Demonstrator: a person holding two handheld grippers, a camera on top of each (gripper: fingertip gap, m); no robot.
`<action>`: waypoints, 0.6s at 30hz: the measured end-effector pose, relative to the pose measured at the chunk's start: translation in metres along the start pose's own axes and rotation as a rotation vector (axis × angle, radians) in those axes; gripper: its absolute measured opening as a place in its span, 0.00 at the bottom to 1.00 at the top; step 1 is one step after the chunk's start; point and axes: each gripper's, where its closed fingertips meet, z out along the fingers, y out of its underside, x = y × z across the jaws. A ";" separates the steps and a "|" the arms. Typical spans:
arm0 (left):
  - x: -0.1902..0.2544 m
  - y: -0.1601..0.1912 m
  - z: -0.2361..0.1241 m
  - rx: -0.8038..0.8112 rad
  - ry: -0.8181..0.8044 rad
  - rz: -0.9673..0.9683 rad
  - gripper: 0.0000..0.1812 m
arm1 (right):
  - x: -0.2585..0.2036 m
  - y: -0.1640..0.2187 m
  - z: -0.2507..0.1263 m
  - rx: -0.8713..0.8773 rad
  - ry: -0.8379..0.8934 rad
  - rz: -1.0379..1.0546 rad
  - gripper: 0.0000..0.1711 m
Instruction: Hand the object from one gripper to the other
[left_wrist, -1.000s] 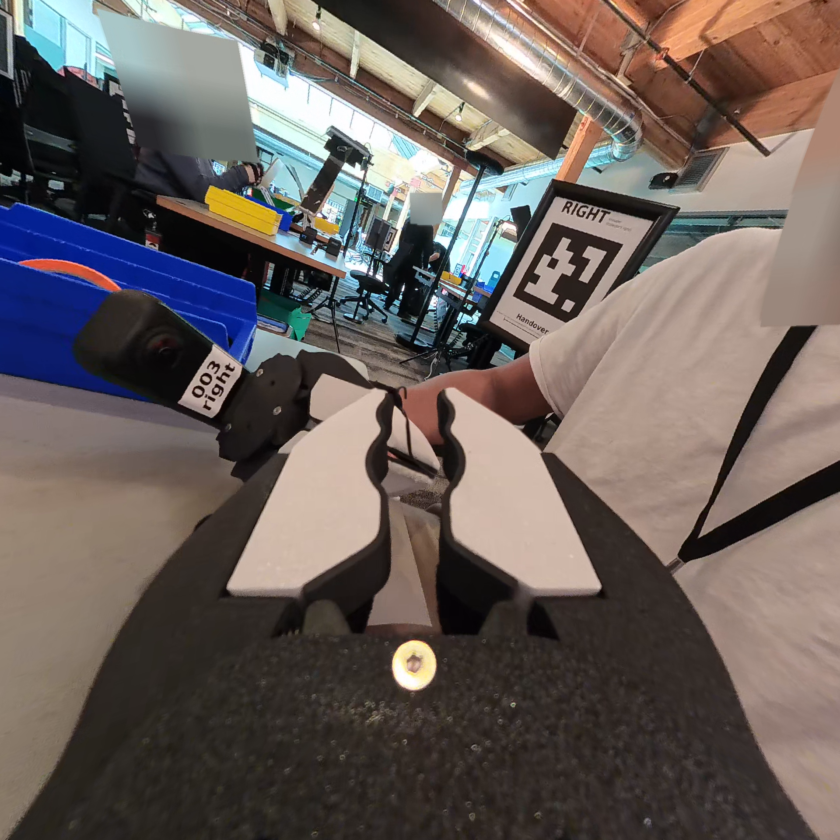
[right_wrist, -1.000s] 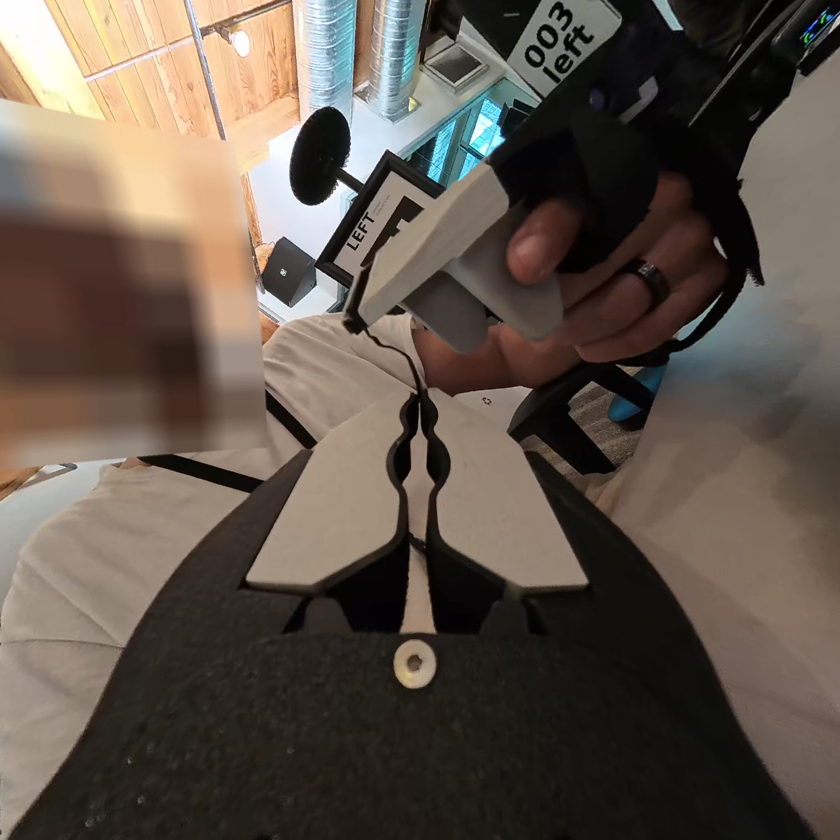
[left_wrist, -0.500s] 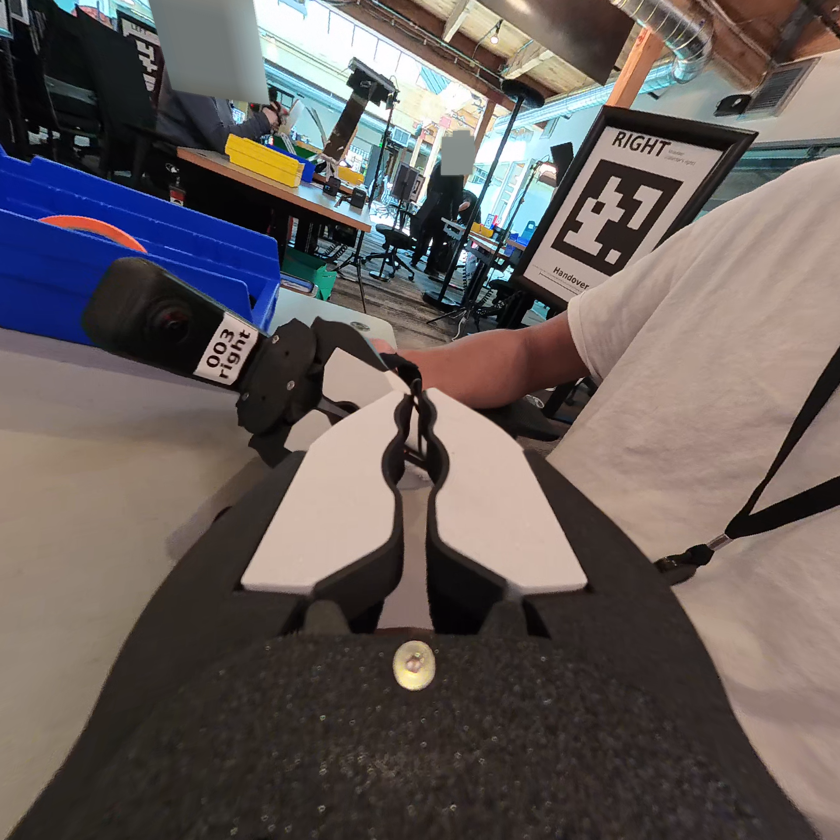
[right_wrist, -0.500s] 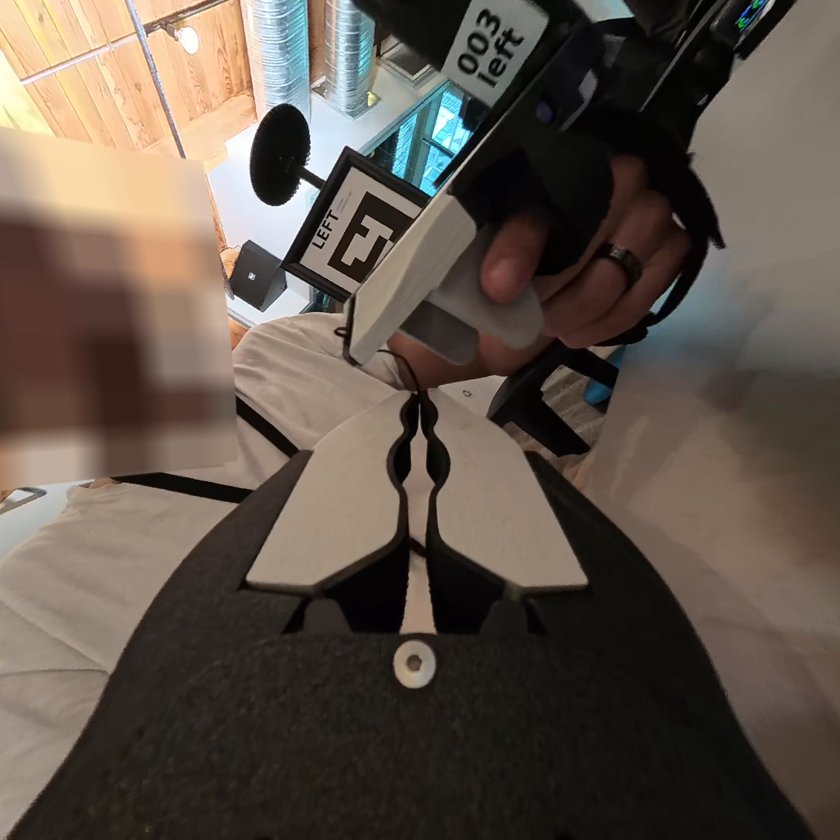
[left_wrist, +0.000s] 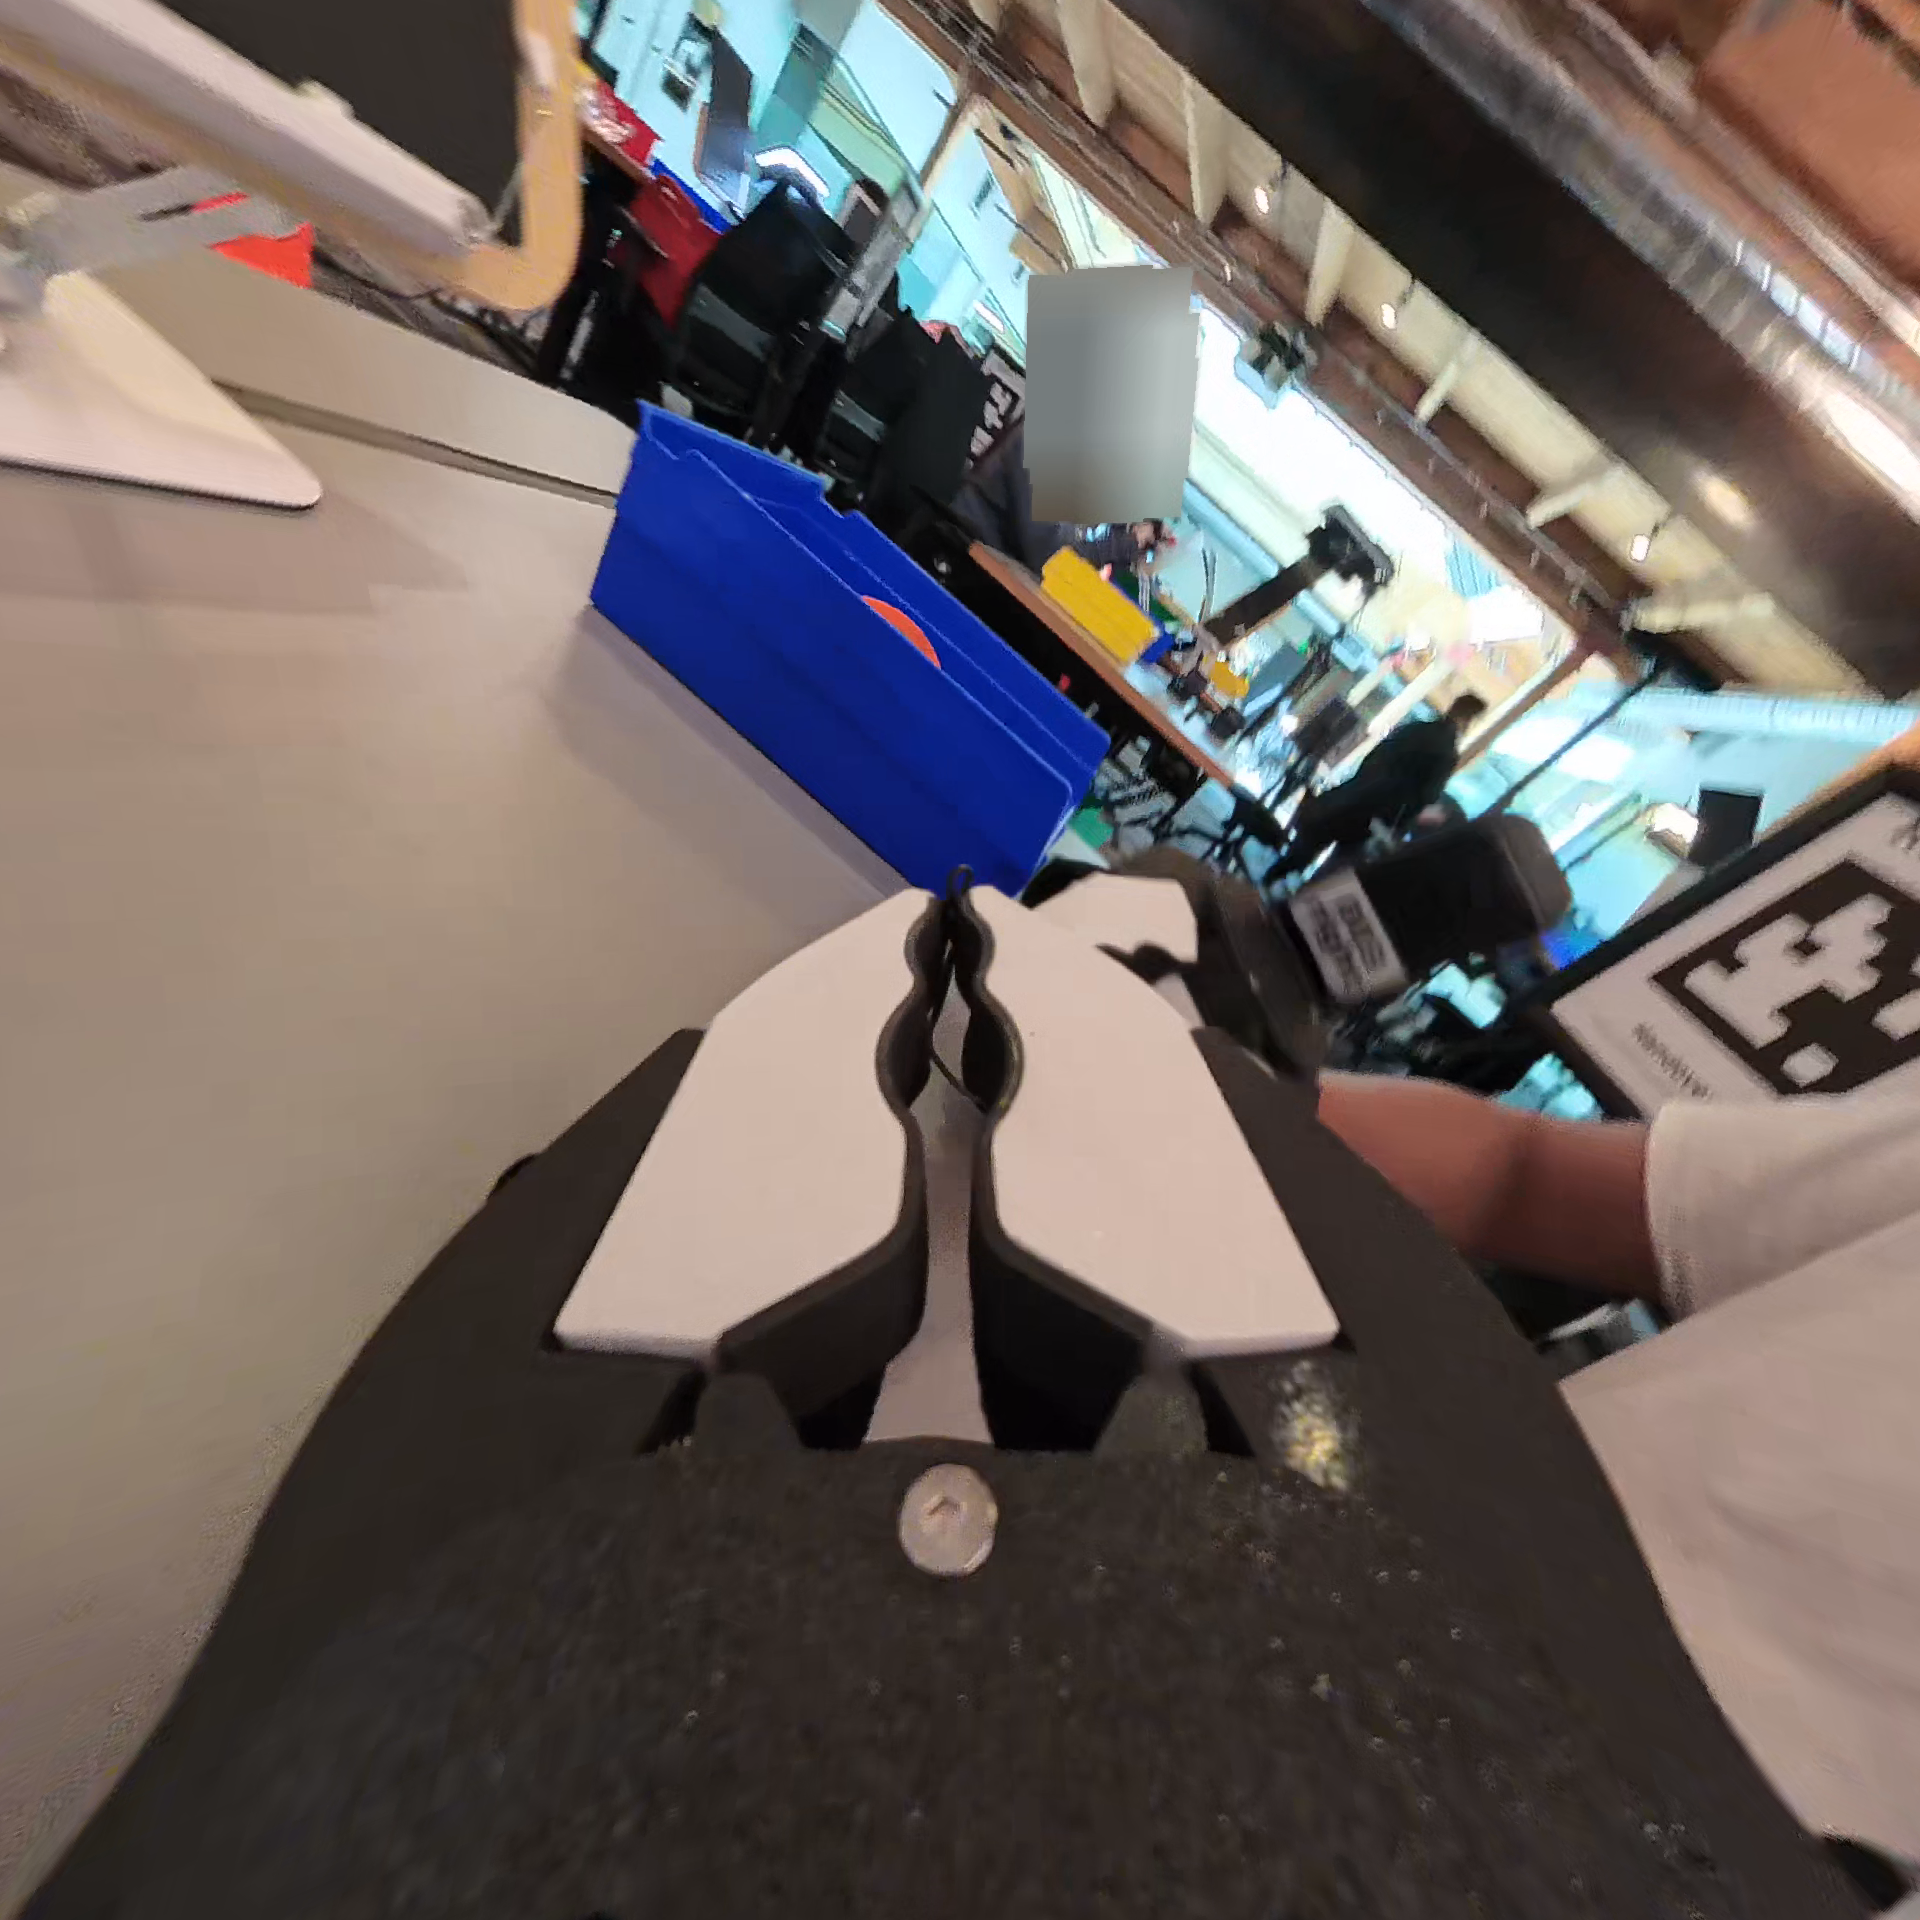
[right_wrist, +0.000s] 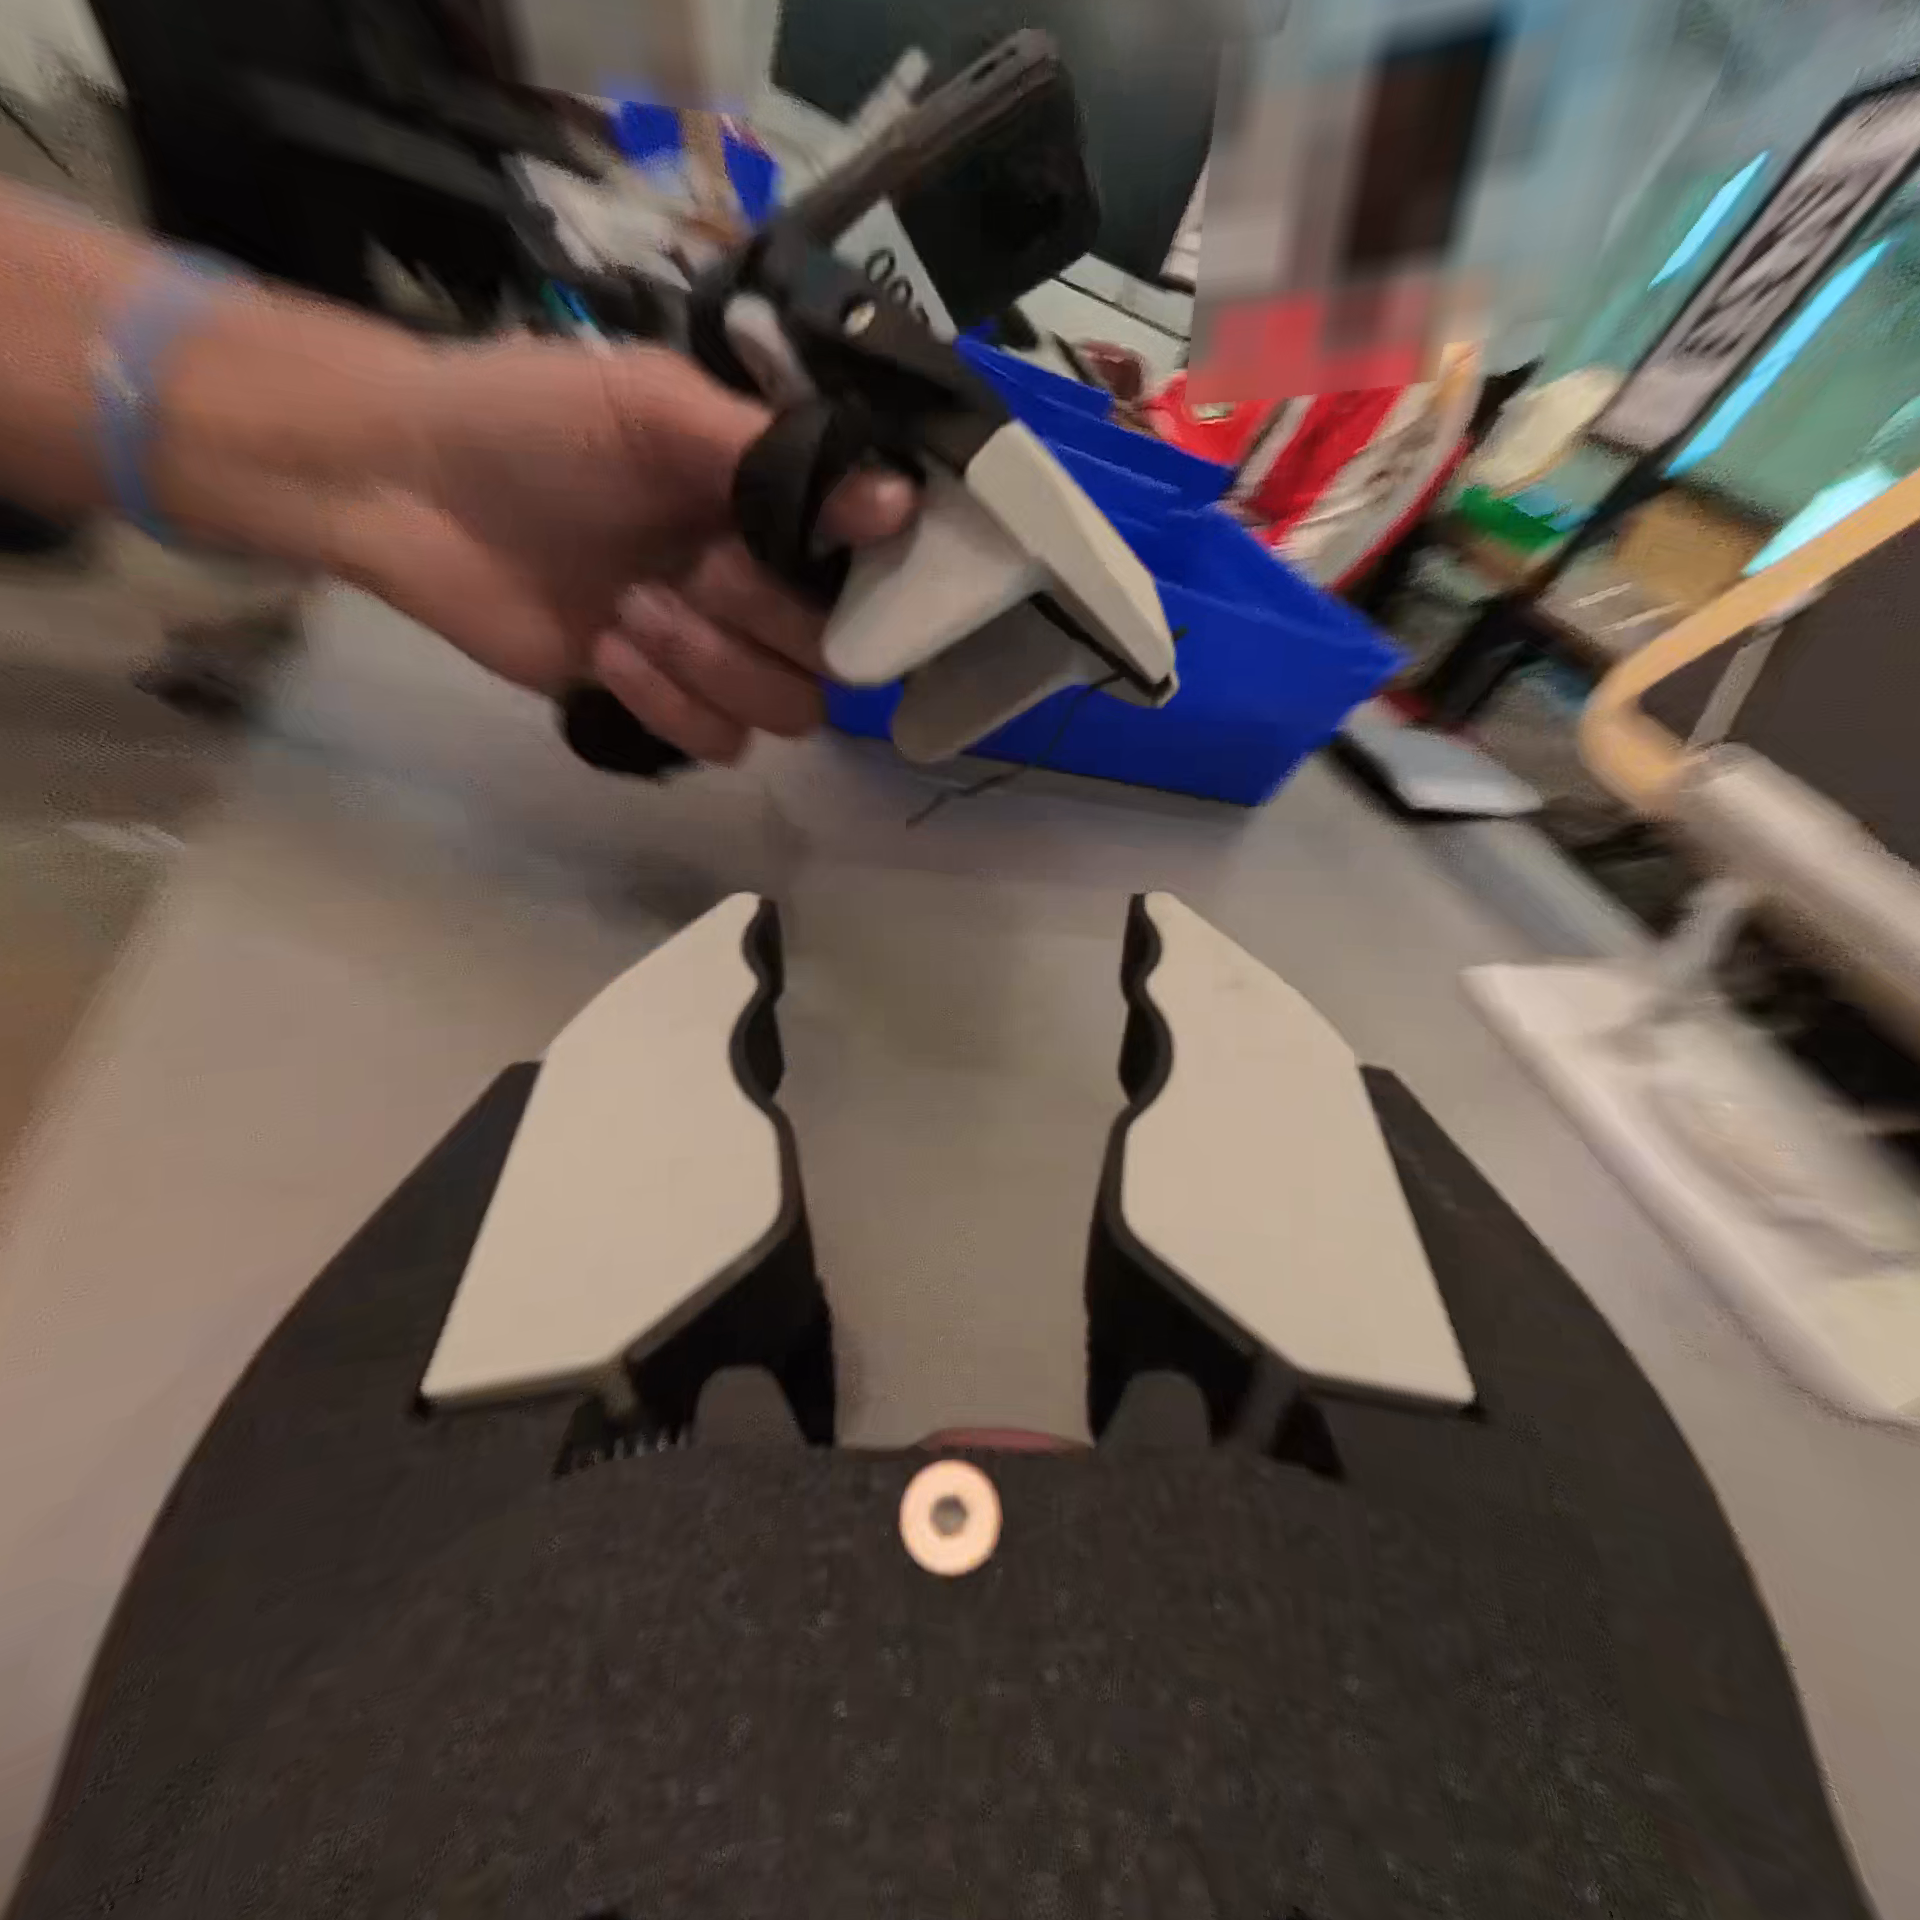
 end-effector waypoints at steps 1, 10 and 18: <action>-0.002 -0.002 -0.001 0.024 0.002 -0.056 0.00 | 0.002 0.000 0.001 -0.020 0.083 -0.137 0.39; 0.003 0.006 0.009 0.172 0.062 -0.542 0.00 | 0.004 -0.023 0.001 0.000 0.388 -0.605 0.31; 0.011 0.020 0.021 0.123 0.089 -0.562 0.00 | 0.005 -0.016 -0.006 -0.073 0.329 -0.603 0.00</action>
